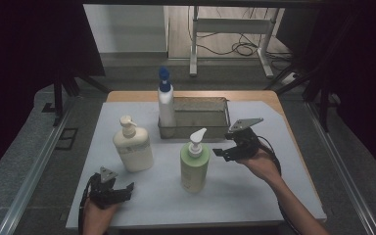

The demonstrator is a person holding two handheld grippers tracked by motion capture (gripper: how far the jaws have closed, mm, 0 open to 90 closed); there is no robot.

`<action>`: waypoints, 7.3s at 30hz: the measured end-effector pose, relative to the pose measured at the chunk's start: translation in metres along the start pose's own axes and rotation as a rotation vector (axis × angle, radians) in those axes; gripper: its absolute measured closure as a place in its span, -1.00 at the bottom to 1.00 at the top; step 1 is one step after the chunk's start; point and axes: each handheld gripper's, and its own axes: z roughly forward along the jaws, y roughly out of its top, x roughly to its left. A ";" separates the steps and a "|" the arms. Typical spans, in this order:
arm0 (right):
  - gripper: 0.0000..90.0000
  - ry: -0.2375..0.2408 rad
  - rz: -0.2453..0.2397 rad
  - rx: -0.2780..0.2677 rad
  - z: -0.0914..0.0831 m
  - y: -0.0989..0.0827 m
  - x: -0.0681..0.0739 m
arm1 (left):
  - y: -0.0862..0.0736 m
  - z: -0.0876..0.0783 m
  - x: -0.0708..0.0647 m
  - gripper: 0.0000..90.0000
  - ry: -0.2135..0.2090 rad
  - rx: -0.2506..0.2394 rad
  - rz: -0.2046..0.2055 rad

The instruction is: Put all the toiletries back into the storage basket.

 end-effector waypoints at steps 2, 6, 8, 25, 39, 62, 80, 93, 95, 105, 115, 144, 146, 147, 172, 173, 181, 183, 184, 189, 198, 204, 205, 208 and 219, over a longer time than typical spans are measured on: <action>-0.52 0.001 -0.005 0.006 -0.002 -0.005 0.002 | 0.000 0.000 0.000 -0.73 0.000 0.000 0.001; -0.57 0.007 -0.003 0.004 -0.006 -0.014 0.006 | 0.000 0.000 0.000 -0.73 0.001 0.000 0.001; -0.61 0.008 -0.007 0.007 -0.008 -0.018 0.008 | 0.000 0.000 0.000 -0.73 0.001 0.000 0.000; -0.96 0.070 -0.070 0.003 -0.016 -0.030 0.038 | 0.000 0.000 0.000 -0.73 0.003 -0.003 -0.002; -1.00 0.153 -0.103 -0.044 -0.004 -0.011 0.067 | 0.000 0.000 0.000 -0.73 0.002 -0.003 -0.004; -0.91 0.182 -0.110 -0.080 0.021 0.010 0.083 | 0.000 0.000 0.000 -0.73 0.002 -0.003 -0.004; -0.73 0.148 -0.140 -0.059 0.024 0.019 0.092 | 0.000 0.000 0.000 -0.73 0.001 -0.002 -0.004; -0.73 0.118 -0.135 -0.087 0.009 0.046 0.082 | 0.000 0.000 0.000 -0.73 0.001 -0.002 -0.005; -0.73 0.116 -0.129 -0.089 0.009 0.051 0.080 | 0.000 0.000 0.000 -0.73 0.001 -0.002 -0.006; -0.73 0.082 -0.117 -0.097 0.009 0.077 0.064 | 0.000 0.000 0.000 -0.73 0.001 -0.003 -0.006; -0.73 0.032 -0.111 -0.111 0.005 0.100 0.054 | 0.000 0.000 0.000 -0.74 0.001 -0.004 -0.006; -0.73 -0.082 -0.035 -0.125 0.017 0.145 0.013 | 0.000 0.000 0.000 -0.74 0.001 -0.003 -0.007; -0.72 -0.090 -0.029 -0.126 0.019 0.147 0.011 | 0.000 0.000 0.000 -0.74 0.001 -0.003 -0.007; -0.72 -0.092 -0.023 -0.125 0.020 0.148 0.010 | 0.000 0.000 0.000 -0.73 0.001 -0.003 -0.008; -0.72 -0.179 0.066 -0.116 0.050 0.163 -0.020 | 0.000 0.000 0.000 -0.74 -0.001 -0.003 -0.008; -0.72 -0.188 0.071 -0.110 0.054 0.162 -0.023 | 0.000 0.000 0.000 -0.74 -0.001 -0.003 -0.008; -0.72 -0.219 0.077 -0.097 0.066 0.163 -0.032 | 0.000 0.000 0.000 -0.74 0.000 0.000 -0.009; -0.72 -0.221 0.075 -0.095 0.068 0.163 -0.032 | 0.000 0.000 0.000 -0.74 0.000 0.000 -0.009; -0.72 -0.223 0.075 -0.093 0.070 0.162 -0.032 | 0.000 0.000 0.000 -0.74 0.000 0.000 -0.009; -0.72 -0.220 0.072 -0.081 0.080 0.160 -0.033 | 0.000 0.000 0.000 -0.74 0.000 0.000 -0.009; -0.72 -0.205 0.068 -0.047 0.099 0.152 -0.030 | 0.000 0.000 0.000 -0.74 0.000 -0.001 -0.009; -0.72 -0.196 0.078 -0.029 0.104 0.147 -0.029 | 0.000 0.000 0.000 -0.74 0.000 0.000 -0.009; -0.72 -0.195 0.079 -0.026 0.104 0.146 -0.029 | 0.000 0.000 0.000 -0.74 0.000 0.000 -0.009; -0.72 -0.187 0.087 -0.022 0.106 0.143 -0.029 | 0.000 0.000 0.000 -0.74 0.000 -0.001 -0.009; -0.72 -0.175 0.093 -0.005 0.112 0.131 -0.031 | 0.000 0.000 0.000 -0.74 0.000 -0.002 -0.009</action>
